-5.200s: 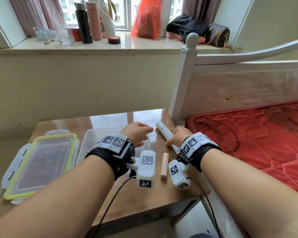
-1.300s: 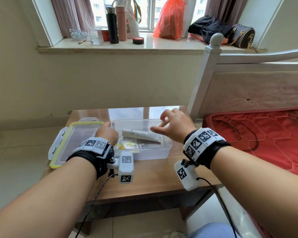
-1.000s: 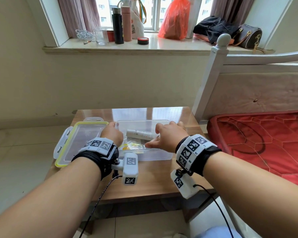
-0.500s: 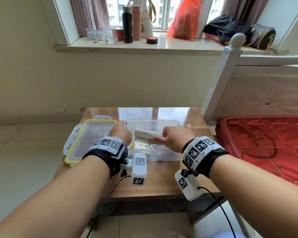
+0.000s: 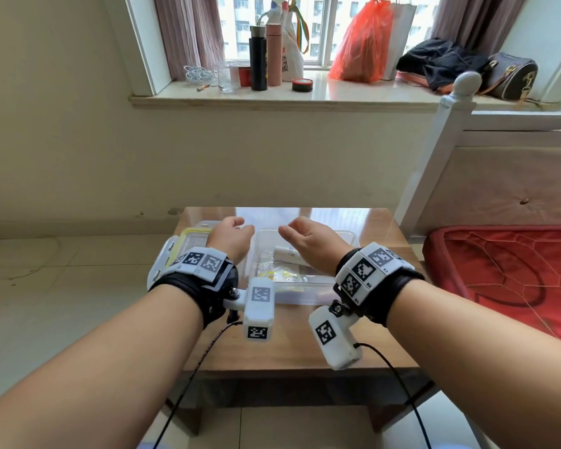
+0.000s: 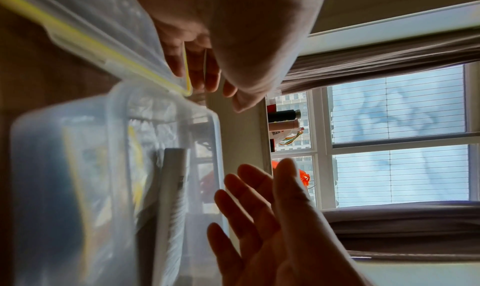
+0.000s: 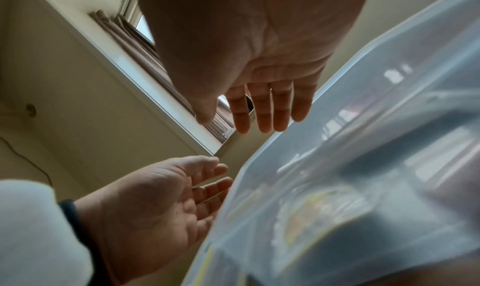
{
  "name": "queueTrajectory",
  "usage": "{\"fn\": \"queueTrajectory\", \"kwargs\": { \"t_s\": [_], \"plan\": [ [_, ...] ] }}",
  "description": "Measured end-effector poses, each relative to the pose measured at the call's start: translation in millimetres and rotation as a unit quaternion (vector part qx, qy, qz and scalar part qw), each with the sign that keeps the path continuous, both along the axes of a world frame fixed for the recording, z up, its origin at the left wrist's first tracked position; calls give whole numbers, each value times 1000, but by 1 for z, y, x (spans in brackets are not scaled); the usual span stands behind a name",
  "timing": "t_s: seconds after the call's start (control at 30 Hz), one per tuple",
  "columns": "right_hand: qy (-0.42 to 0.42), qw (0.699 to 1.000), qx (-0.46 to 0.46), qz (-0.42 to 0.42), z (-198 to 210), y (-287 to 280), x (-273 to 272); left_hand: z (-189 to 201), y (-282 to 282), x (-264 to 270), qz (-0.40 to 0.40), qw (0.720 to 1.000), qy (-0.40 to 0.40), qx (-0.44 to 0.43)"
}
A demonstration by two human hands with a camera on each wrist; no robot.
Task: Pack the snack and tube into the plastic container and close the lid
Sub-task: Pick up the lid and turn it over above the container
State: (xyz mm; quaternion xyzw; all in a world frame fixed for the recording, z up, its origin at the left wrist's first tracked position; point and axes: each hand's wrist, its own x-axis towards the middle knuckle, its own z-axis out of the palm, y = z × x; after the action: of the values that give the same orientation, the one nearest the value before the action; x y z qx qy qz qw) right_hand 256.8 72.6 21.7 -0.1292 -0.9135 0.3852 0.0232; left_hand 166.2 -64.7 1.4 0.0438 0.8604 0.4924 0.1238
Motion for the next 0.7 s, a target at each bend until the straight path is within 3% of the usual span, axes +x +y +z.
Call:
{"fn": "queueTrajectory", "kwargs": {
  "t_s": [0.3,0.47,0.7],
  "plan": [
    [20,979,-202,1,16,-67,-29,15,-64,-31,49,995,24,-79],
    [-50,974,-222,18,22,-96,-42,13,-99,-38,13,990,-23,-139],
    [-73,976,-206,-12,-4,-130,-59,3,-126,-39,17,989,-80,-127]
  ]
}}
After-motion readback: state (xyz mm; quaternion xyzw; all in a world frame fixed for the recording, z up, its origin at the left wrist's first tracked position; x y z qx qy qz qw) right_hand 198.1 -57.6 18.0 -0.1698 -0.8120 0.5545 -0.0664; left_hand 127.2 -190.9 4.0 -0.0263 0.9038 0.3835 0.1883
